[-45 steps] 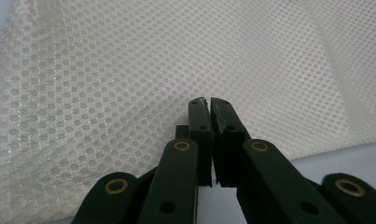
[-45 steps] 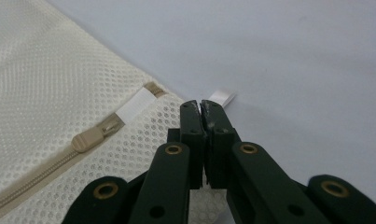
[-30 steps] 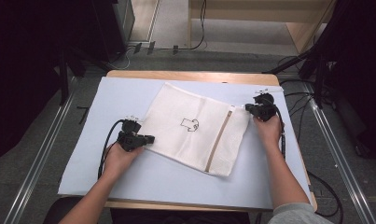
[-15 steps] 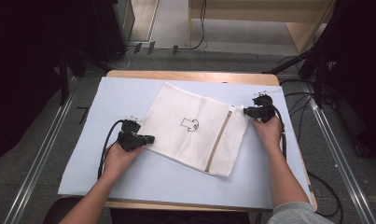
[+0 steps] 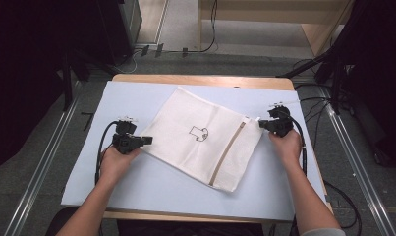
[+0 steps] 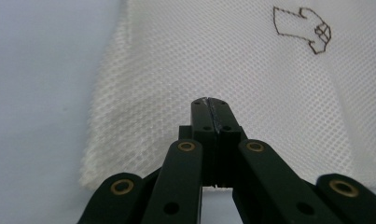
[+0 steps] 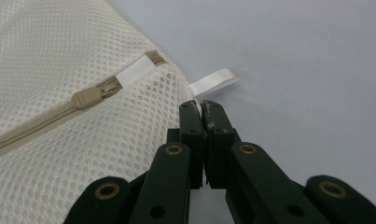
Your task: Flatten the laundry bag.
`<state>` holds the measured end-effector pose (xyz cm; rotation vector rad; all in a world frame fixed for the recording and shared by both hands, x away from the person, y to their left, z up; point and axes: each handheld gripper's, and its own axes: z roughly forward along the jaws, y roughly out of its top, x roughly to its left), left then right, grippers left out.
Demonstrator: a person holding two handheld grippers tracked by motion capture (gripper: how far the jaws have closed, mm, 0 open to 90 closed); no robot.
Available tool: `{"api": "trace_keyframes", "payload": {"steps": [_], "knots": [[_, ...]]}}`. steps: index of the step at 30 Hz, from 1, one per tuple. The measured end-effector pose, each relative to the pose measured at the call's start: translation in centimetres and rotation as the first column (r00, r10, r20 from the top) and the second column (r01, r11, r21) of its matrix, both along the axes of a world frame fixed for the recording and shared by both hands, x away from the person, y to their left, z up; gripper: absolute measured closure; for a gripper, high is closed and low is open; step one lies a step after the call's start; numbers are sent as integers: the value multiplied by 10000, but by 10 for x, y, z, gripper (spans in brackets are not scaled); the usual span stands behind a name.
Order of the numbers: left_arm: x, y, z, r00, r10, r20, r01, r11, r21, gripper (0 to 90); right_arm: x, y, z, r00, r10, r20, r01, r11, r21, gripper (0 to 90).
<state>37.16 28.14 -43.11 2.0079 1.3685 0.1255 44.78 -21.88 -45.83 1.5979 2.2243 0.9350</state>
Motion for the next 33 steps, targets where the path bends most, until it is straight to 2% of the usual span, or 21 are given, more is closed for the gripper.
{"api": "trace_keyframes", "payload": {"steps": [1, 3, 9, 11, 15, 17, 19, 21, 22, 23, 24, 27, 29, 31, 33], "knots": [[-1, 4, 1, 9999, 150, 7, -150, 9999, -28, 900, -5, 1, 1, 10000, 20, -5, -20, 10000, -15, 897], [-2, 6, 2, 9998, 148, -142, -150, 9998, -94, 900, -14, 3, 1, 9999, 156, 1, -156, 9998, -90, 897], [-20, -6, -1, 9978, -375, -549, 385, 9991, 172, 900, -41, 17, 2, 9984, 562, -10, -562, 9984, -51, 896], [-25, -10, -2, 9962, -546, -673, 557, 9983, 145, 900, -49, 23, 3, 9970, 779, 19, -778, 9969, -101, 896], [-34, -17, -2, 9942, -789, -732, 798, 9968, 94, 900, -65, 32, 4, 9934, 1144, -40, -1144, 9934, 48, 896], [-37, -20, -3, 9933, -856, -777, 879, 9958, 266, 900, -72, 37, 2, 9909, 1343, -87, -1344, 9909, -5, 895], [-40, -17, -5, 9940, -674, -859, 696, 9973, 239, 900, -78, 41, 3, 9887, 1497, -57, -1498, 9887, -89, 894], [-41, -10, -6, 9955, -465, -822, 509, 9973, 522, 900, -82, 44, 5, 9866, 1630, 7, -1630, 9866, 13, 894], [-39, -4, -6, 9968, -162, -777, 208, 9981, 579, 900, -83, 46, 5, 9850, 1726, 13, -1726, 9850, 39, 894], [-37, 2, -5, 9968, 194, -775, -161, 9989, 430, 900, -84, 51, 4, 9829, 1843, 27, -1843, 9829, 11, 893], [-36, 3, -6, 9966, 307, -767, -274, 9987, 439, 900, -84, 54, 4, 9816, 1910, 61, -1911, 9816, 19, 893], [-37, 13, -4, 9936, 910, -673, -857, 9933, 771, 900, -85, 61, 5, 9785, 2058, 109, -2059, 9786, 58, 893], [-35, 23, -5, 9891, 1369, -540, -1323, 9878, 816, 900, -87, 66, 5, 9744, 2242, 174, -2241, 9745, -74, 892], [-34, 31, -6, 9817, 1771, -701, -1719, 9824, 737, 900, -87, 68, 5, 9722, 2331, 210, -2326, 9723, -244, 892], [-36, 29, -6, 9840, 1653, -662, -1583, 9824, 992, 900, -86, 67, 4, 9727, 2312, 186, -2308, 9728, -194, 891]]}}
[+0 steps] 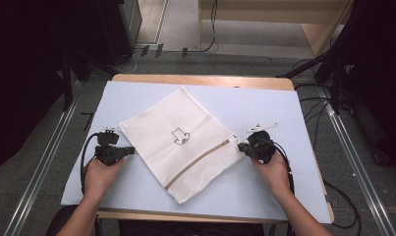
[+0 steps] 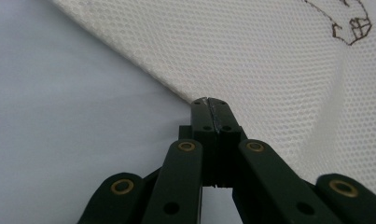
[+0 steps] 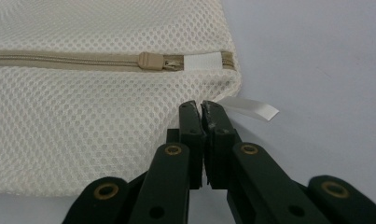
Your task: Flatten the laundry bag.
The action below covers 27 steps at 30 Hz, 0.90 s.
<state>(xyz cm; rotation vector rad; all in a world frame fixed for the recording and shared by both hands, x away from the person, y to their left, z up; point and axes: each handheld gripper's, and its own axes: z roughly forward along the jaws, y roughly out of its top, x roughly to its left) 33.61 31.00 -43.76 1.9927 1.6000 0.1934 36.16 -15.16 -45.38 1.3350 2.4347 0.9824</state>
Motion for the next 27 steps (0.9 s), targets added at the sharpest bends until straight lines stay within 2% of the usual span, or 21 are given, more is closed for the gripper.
{"api": "trace_keyframes", "payload": {"steps": [3, 7, 9, 18, 21, 24, 27], "knots": [[3, -7, -6, 9996, -184, -230, 190, 9995, 237, 900, 1, 0, -1, 10000, 42, -44, -42, 10000, 8, 891], [7, -6, -6, 9998, -63, -165, 63, 10000, -26, 900, -1, 3, -2, 9999, 134, -25, -134, 9999, -53, 890], [11, -8, -7, 9998, -120, -146, 120, 9999, 0, 900, -1, 4, -2, 9998, 185, -9, -185, 9998, -21, 890], [40, -12, -6, 9997, -247, 3, 247, 9997, -8, 900, -12, 11, -1, 9990, 417, -127, -417, 9991, -3, 887], [50, -12, -7, 9996, -268, 34, 269, 9995, -137, 900, -17, 13, 0, 9988, 483, -101, -483, 9988, 34, 887], [60, -15, -6, 9996, -253, 105, 255, 9994, -238, 899, -23, 16, 1, 9983, 565, -110, -565, 9984, 65, 885], [71, -24, -5, 9988, -434, 221, 436, 9990, -122, 897, -28, 17, 3, 9981, 609, -122, -608, 9981, 129, 885]]}}
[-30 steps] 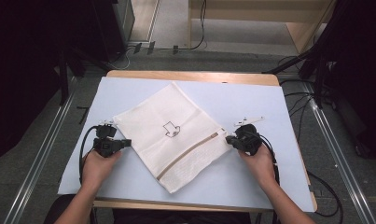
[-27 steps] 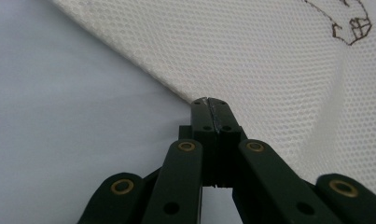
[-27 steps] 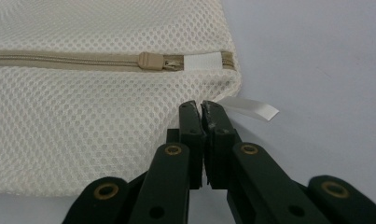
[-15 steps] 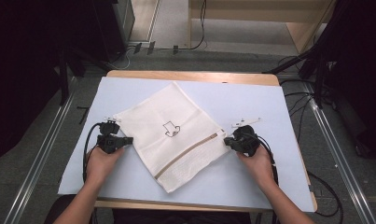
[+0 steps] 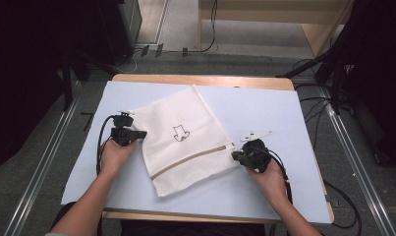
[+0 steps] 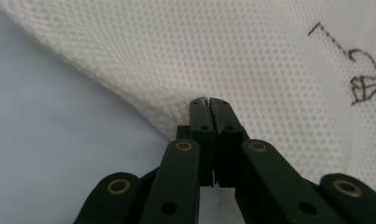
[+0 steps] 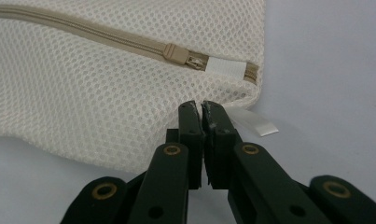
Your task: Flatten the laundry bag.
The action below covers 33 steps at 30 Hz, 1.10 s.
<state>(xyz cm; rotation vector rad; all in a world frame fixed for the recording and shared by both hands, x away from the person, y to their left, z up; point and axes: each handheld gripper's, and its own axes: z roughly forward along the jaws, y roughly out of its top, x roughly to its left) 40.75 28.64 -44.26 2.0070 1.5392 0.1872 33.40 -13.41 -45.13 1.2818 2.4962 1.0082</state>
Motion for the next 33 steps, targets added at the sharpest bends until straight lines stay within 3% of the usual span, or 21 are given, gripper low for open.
{"api": "trace_keyframes", "payload": {"steps": [4, 6, 11, 15, 18, 21, 26, 29, 33], "knots": [[14, -11, -2, 9999, -152, 41, 152, 9999, -6, 895, -5, -1, 1, 10000, -34, 94, 33, 10000, 37, 885], [18, -15, -5, 9996, -238, 116, 241, 9994, -253, 888, -7, -3, 1, 10000, -62, 74, 62, 10000, 76, 885], [26, -32, -5, 9972, -716, 211, 718, 9974, -61, 881, -12, -7, 1, 9999, -158, 44, 157, 9998, 153, 885], [27, -31, -7, 9968, -756, 260, 763, 9967, -288, 877, -19, -5, -1, 9999, 95, -40, -95, 9999, 58, 871], [27, -27, -6, 9969, -741, 276, 749, 9967, -305, 870, -21, -11, 1, 10000, 37, -20, -37, 9996, 293, 796], [26, -26, -3, 9965, -762, 349, 773, 9964, -338, 850, -20, -23, 9, 9985, -219, 497, 173, 9958, 895, 706], [21, -24, 5, 9955, -837, 444, 849, 9960, -269, 812, -4, -23, 19, 9962, -412, 764, 337, 9947, 974, 711], [12, -20, 12, 9943, -824, 672, 856, 9952, -469, 783, 14, -13, 20, 9969, -312, 719, 233, 9938, 1087, 715], [2, -14, 15, 9945, -839, 624, 873, 9947, -540, 731, 41, 5, 20, 9976, -207, 666, 139, 9948, 1006, 715]]}}
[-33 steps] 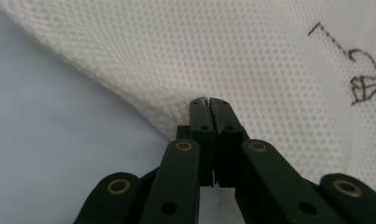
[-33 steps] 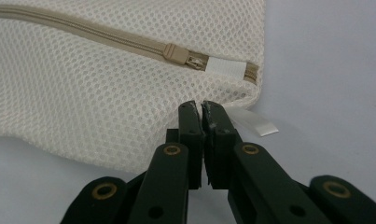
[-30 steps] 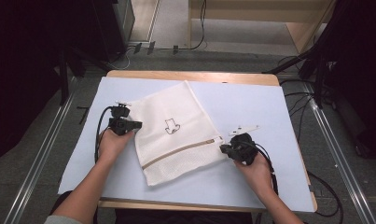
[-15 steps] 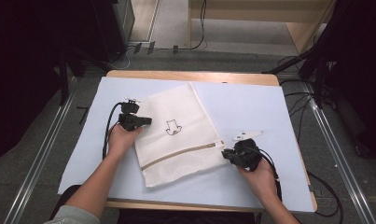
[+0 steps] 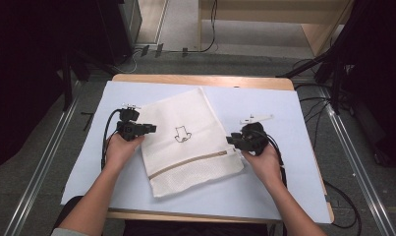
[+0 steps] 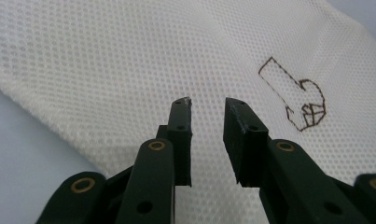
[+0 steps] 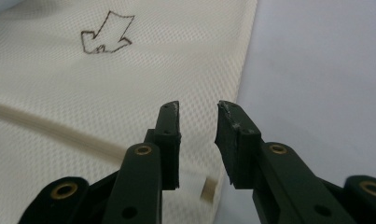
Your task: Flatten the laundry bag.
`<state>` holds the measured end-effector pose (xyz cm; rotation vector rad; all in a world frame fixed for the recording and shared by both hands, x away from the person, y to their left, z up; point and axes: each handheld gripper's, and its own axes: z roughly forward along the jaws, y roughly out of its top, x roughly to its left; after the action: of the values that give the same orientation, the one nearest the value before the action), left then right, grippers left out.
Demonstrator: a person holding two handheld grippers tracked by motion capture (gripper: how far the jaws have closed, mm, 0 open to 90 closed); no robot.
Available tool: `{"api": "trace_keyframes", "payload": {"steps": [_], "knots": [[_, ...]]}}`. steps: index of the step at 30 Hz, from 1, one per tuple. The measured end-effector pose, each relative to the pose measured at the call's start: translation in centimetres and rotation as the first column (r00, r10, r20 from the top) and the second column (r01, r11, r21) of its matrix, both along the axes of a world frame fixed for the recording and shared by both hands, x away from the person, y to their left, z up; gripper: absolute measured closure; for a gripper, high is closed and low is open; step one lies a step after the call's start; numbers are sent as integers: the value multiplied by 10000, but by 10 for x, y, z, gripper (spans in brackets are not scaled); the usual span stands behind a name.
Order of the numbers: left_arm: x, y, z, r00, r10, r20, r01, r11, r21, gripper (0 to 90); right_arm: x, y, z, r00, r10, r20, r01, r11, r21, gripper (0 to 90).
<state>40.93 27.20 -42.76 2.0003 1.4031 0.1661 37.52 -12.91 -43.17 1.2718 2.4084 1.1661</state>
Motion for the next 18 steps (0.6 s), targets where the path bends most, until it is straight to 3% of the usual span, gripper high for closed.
{"api": "trace_keyframes", "payload": {"steps": [6, 11, 15, 18], "knots": [[-13, 5, 3, 10000, -29, 29, 29, 10000, -4, 672, 35, 20, -7, 10000, -53, -17, 53, 9998, -178, 704], [-22, 10, 1, 10000, 56, -26, -56, 10000, 40, 660, 54, 26, -14, 9997, -184, -171, 180, 9996, -239, 703], [-28, 16, 1, 9996, 263, -94, -264, 9995, -169, 654, 65, 29, -18, 9997, -242, -96, 240, 9995, -187, 685], [-33, 19, 1, 9996, 271, -128, -275, 9990, -338, 648, 74, 34, -22, 9992, -300, -278, 289, 9988, -403, 650]]}}
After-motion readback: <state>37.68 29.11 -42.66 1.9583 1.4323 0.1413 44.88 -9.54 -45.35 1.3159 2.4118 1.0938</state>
